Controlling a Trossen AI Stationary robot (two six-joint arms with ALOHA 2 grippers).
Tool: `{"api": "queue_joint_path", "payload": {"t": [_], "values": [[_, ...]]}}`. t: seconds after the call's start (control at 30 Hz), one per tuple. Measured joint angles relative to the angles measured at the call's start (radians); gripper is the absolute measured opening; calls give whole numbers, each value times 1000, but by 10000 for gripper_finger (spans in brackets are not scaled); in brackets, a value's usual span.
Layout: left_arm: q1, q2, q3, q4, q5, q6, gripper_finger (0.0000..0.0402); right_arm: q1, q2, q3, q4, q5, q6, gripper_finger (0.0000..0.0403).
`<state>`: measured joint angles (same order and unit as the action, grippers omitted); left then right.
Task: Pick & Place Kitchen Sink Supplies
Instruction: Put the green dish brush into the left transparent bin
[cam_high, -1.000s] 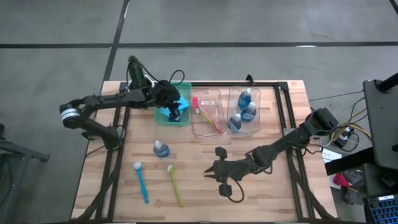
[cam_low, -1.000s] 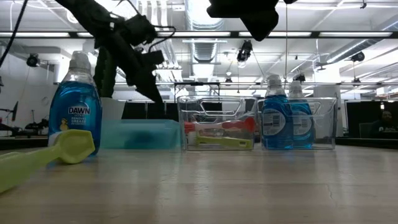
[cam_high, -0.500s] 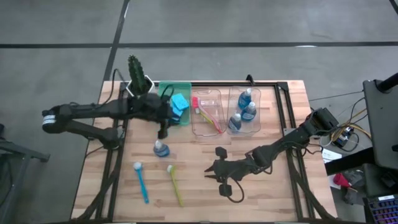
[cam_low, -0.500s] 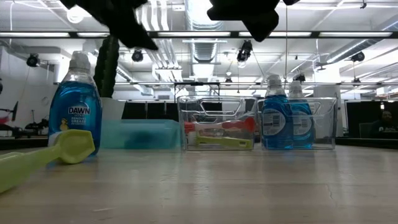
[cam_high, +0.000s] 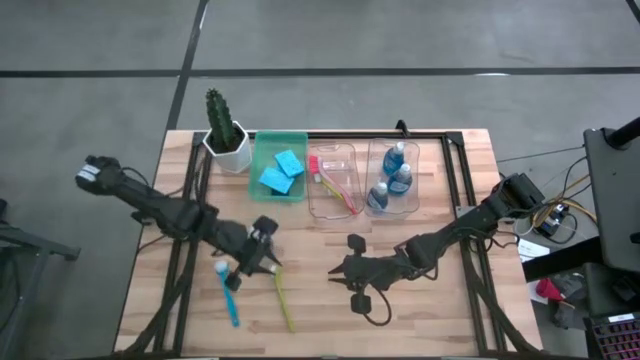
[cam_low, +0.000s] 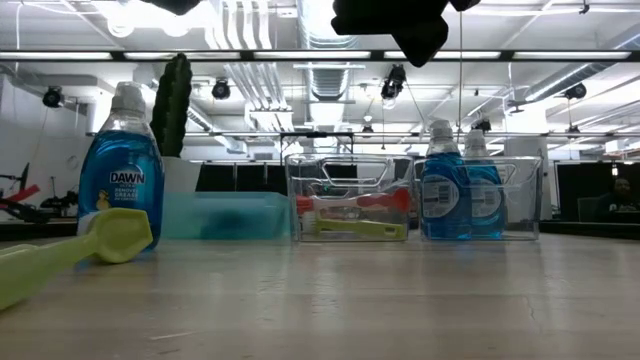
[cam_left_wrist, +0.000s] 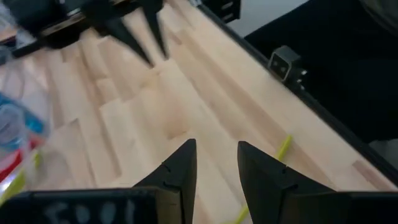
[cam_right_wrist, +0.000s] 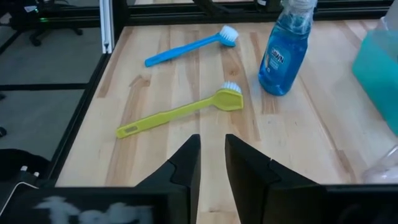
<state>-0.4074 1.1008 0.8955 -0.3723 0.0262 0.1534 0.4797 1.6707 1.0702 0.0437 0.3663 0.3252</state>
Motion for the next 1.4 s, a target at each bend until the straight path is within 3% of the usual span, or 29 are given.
{"api": "queue_joint_path", "payload": {"t": [0.2,0.53,0.83,1.13,1.4], "values": [[-105,96,0,55,-64,-38,110,0,0,0,0,2,-2,73],[-187,314,17,58,-203,-61,129,0,0,0,0,3,8,89],[-239,481,73,14,-208,-61,152,-1,0,0,13,3,8,83],[-244,589,68,-1,-212,-61,150,0,0,0,22,3,8,68],[-244,639,69,6,-227,-49,131,0,0,0,23,3,6,80]]}}
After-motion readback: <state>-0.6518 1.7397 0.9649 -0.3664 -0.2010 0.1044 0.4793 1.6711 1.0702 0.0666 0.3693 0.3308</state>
